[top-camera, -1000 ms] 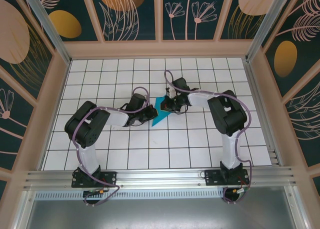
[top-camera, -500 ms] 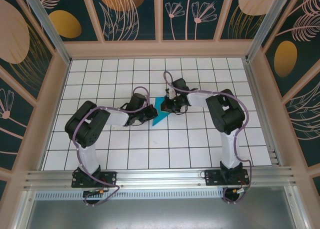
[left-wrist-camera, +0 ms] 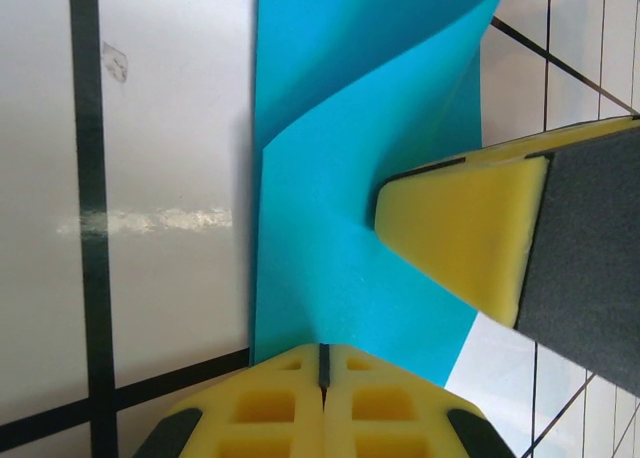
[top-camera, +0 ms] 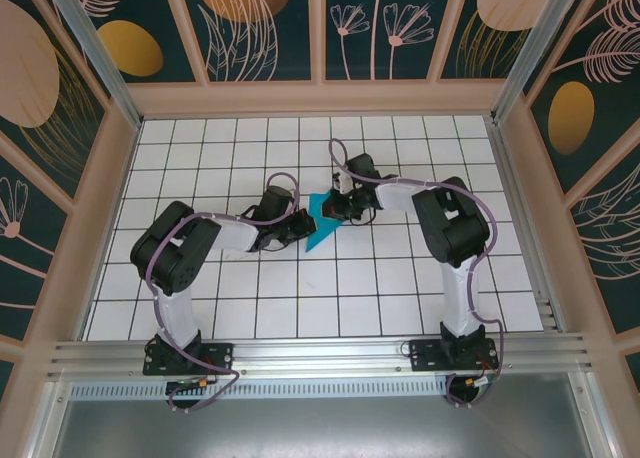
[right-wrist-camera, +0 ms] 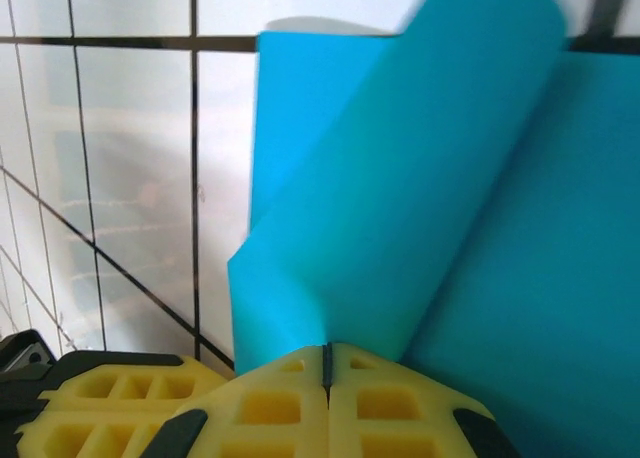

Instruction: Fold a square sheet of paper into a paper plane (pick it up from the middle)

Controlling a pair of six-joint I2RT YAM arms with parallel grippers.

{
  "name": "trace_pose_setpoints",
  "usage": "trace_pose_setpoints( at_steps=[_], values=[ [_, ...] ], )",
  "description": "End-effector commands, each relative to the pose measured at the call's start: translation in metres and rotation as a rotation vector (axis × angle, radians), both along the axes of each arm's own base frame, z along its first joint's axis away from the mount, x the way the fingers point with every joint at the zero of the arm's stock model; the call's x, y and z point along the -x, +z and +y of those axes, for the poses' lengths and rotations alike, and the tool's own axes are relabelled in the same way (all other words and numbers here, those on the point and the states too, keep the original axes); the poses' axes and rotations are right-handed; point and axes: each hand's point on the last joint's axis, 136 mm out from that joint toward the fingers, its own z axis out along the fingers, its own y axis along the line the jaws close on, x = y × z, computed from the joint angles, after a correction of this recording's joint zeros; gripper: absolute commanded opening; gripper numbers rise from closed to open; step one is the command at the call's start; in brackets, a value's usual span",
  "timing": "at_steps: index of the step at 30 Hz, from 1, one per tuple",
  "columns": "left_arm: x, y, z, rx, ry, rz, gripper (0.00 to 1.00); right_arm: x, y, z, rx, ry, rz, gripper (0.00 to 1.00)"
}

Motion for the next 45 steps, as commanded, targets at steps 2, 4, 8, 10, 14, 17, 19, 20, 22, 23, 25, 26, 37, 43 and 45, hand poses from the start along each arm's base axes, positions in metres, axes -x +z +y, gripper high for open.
trace_pose_setpoints(
  at_steps=[2,4,8,10,14,17,19,20,22,23,25,26,37,43,45],
  values=[
    [0.037,-0.068,0.039,-0.21,0.01,0.188,0.0,0.007,0.001,0.013,-0.034,0.068,-0.015,0.0],
    [0.038,-0.068,0.039,-0.213,0.008,0.189,0.0,0.001,0.0,0.009,-0.02,0.052,-0.023,0.0],
    [0.04,-0.069,0.041,-0.221,0.006,0.193,0.0,-0.02,-0.009,-0.009,0.017,-0.02,-0.018,0.0],
    [0.042,-0.07,0.041,-0.224,0.002,0.197,0.0,-0.031,-0.015,-0.02,0.035,-0.054,-0.018,0.0],
    [0.043,-0.071,0.042,-0.224,-0.001,0.203,0.0,-0.055,-0.024,-0.041,0.081,-0.12,-0.03,0.0],
    [0.045,-0.072,0.042,-0.226,-0.002,0.206,0.0,-0.075,-0.026,-0.055,0.091,-0.171,-0.041,0.0],
    [0.045,-0.072,0.042,-0.224,-0.003,0.207,0.0,-0.088,-0.024,-0.061,0.091,-0.199,-0.049,0.0],
    [0.045,-0.071,0.041,-0.223,-0.004,0.205,0.0,-0.093,-0.023,-0.062,0.093,-0.205,-0.053,0.0],
    [0.045,-0.072,0.042,-0.224,-0.004,0.205,0.0,-0.105,-0.022,-0.067,0.099,-0.226,-0.064,0.0],
    [0.045,-0.072,0.042,-0.226,-0.003,0.206,0.0,-0.109,-0.02,-0.069,0.099,-0.233,-0.069,0.0],
    [0.045,-0.072,0.043,-0.229,0.0,0.204,0.0,-0.116,-0.012,-0.071,0.087,-0.24,-0.082,0.0],
    [0.045,-0.071,0.044,-0.23,0.0,0.202,0.0,-0.117,-0.007,-0.07,0.082,-0.239,-0.091,0.0],
    [0.04,-0.07,0.041,-0.221,0.008,0.189,0.0,-0.061,0.043,-0.038,-0.039,-0.138,-0.114,0.0],
    [0.035,-0.066,0.038,-0.21,0.009,0.172,0.0,-0.021,0.021,-0.007,-0.039,-0.06,-0.042,0.0],
    [0.034,-0.065,0.037,-0.206,0.009,0.169,0.0,-0.017,0.014,-0.001,-0.047,-0.047,-0.019,0.0]
  ],
)
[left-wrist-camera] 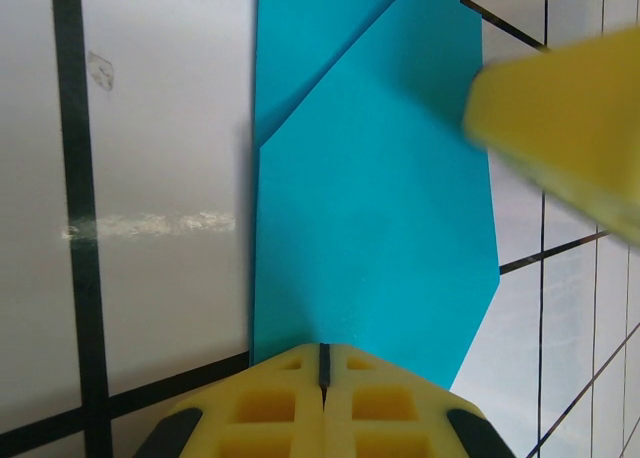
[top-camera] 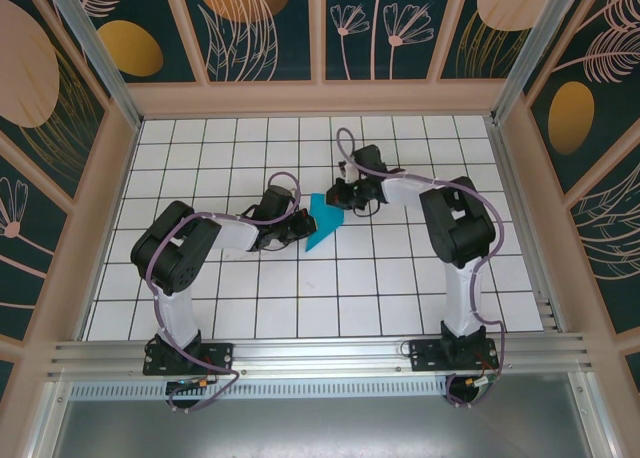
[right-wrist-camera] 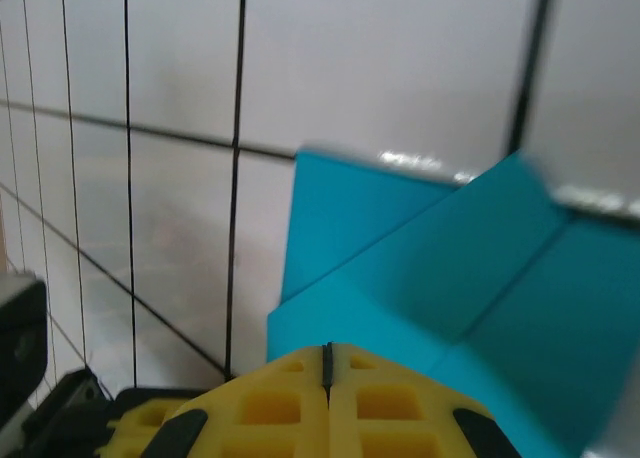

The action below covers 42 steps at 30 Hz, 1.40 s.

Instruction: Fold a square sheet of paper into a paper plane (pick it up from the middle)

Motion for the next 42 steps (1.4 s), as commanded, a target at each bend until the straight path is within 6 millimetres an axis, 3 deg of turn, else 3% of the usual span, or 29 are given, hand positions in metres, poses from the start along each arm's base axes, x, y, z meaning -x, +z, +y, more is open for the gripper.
trace_pose_setpoints(
  at_steps=[1,6,10,15,18,21,32,42],
  values=[
    [0.034,-0.064,0.037,-0.194,0.024,0.177,0.0,0.006,-0.011,0.007,-0.023,0.009,0.04,0.0],
    [0.03,-0.056,0.034,-0.18,0.019,0.155,0.0,0.011,-0.031,0.005,0.021,0.013,0.077,0.0],
    [0.02,-0.038,0.026,-0.158,-0.003,0.105,0.0,0.015,-0.05,-0.005,0.086,0.002,0.113,0.0],
    [0.001,0.014,0.005,-0.05,-0.031,-0.011,0.01,0.019,-0.068,-0.019,0.163,-0.023,0.141,0.0],
    [-0.011,0.043,0.002,-0.017,-0.005,-0.078,0.07,0.021,-0.075,-0.025,0.189,-0.034,0.157,0.0],
    [-0.016,0.054,0.001,-0.006,0.007,-0.11,0.12,0.023,-0.082,-0.029,0.211,-0.041,0.175,0.0],
    [0.001,0.039,-0.022,0.076,-0.127,-0.044,0.12,0.024,-0.089,-0.032,0.224,-0.049,0.2,0.0],
    [0.022,0.012,-0.024,-0.004,-0.189,0.027,0.13,0.026,-0.095,-0.036,0.253,-0.058,0.219,0.0]
  ],
)
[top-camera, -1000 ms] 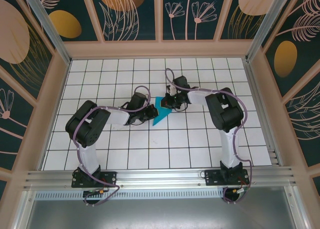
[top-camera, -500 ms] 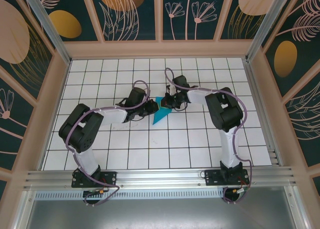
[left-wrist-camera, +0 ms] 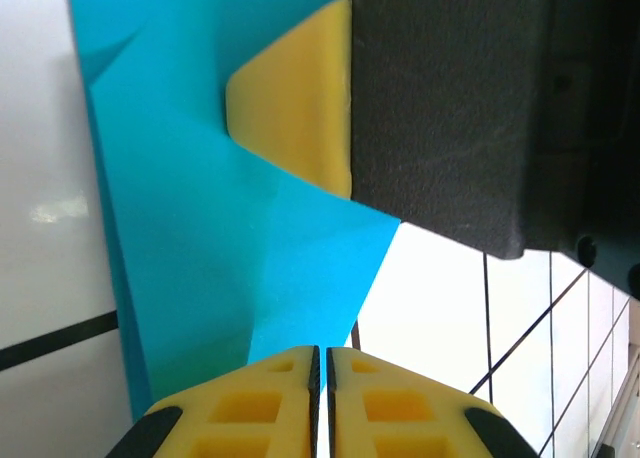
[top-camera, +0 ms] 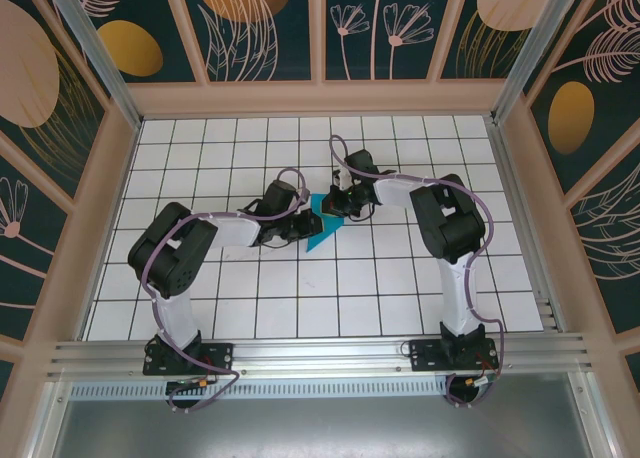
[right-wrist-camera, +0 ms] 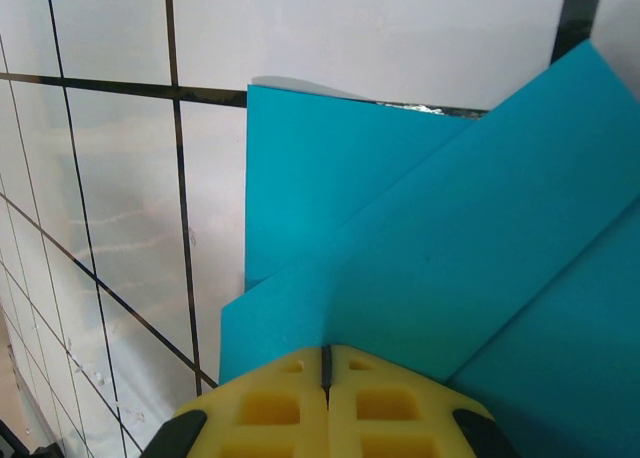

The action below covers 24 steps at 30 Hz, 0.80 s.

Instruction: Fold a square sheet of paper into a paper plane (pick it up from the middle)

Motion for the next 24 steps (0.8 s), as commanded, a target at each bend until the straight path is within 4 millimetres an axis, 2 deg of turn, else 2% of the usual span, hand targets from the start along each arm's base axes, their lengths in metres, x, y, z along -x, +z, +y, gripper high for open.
trace_pose_setpoints(
  at_steps=[1,7,12,17,19,20,24],
  values=[
    [0.007,-0.012,0.0,-0.039,-0.038,0.022,0.13,0.018,-0.068,-0.04,0.219,-0.059,0.122,0.0],
    [0.014,-0.021,0.003,-0.06,-0.045,0.046,0.13,0.02,-0.071,-0.042,0.228,-0.06,0.13,0.0],
    [0.015,-0.021,0.003,-0.053,-0.044,0.049,0.13,0.02,-0.073,-0.043,0.234,-0.061,0.134,0.0],
    [-0.002,0.001,0.0,-0.068,-0.047,-0.047,0.14,0.021,-0.075,-0.044,0.237,-0.059,0.136,0.0],
    [-0.008,0.004,0.005,-0.108,-0.053,-0.088,0.14,0.022,-0.075,-0.044,0.237,-0.059,0.138,0.0],
    [-0.016,0.012,0.004,-0.119,-0.061,-0.133,0.14,0.022,-0.076,-0.045,0.239,-0.058,0.139,0.0],
    [-0.027,0.017,0.004,-0.132,-0.101,-0.236,0.14,0.024,-0.078,-0.046,0.242,-0.057,0.142,0.0]
  ],
)
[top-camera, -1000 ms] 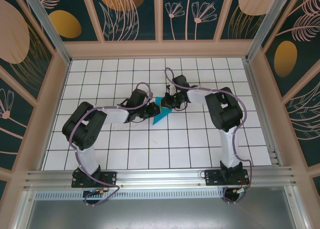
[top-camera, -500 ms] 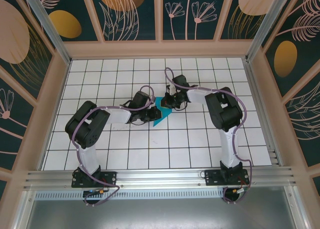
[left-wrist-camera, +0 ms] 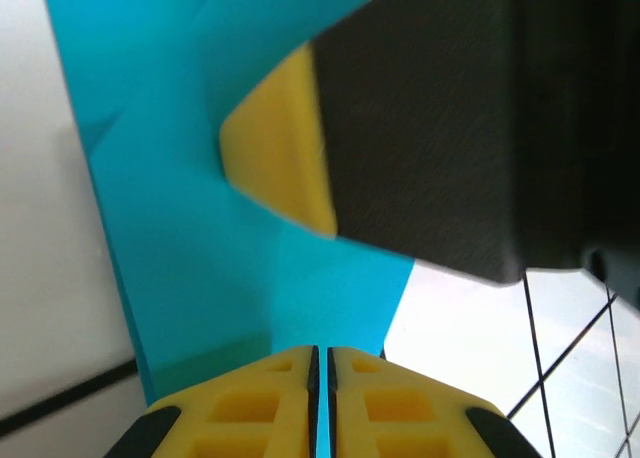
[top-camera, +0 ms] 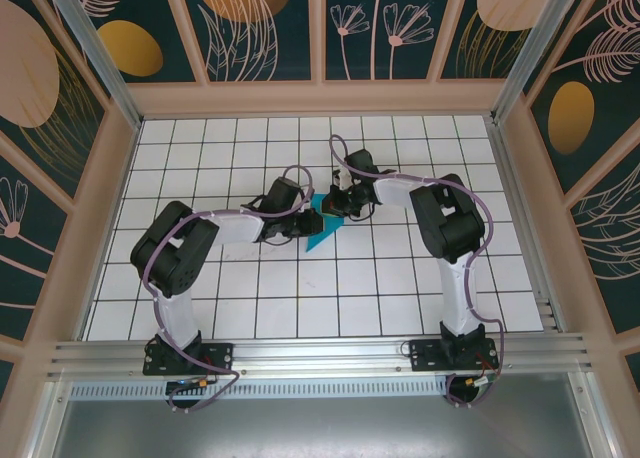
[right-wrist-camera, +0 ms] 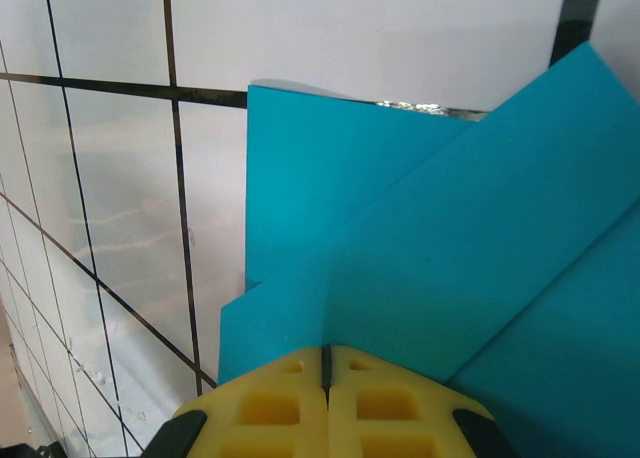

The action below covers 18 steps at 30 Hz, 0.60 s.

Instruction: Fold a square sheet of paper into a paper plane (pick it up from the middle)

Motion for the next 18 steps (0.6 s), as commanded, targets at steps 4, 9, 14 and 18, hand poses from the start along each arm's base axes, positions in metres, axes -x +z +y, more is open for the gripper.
trace_pose_setpoints(
  at_steps=[4,9,14,18],
  values=[
    [-0.013,0.009,-0.007,0.006,-0.096,-0.134,0.12,0.025,-0.079,-0.046,0.238,-0.055,0.14,0.0],
    [-0.006,-0.003,-0.01,0.024,-0.107,-0.091,0.09,0.026,-0.079,-0.045,0.237,-0.054,0.144,0.0],
    [0.007,-0.012,-0.008,0.046,-0.117,-0.042,0.07,0.026,-0.081,-0.046,0.242,-0.055,0.148,0.0],
    [0.016,-0.02,-0.004,0.047,-0.117,-0.006,0.07,0.027,-0.084,-0.048,0.249,-0.057,0.155,0.0]
  ],
)
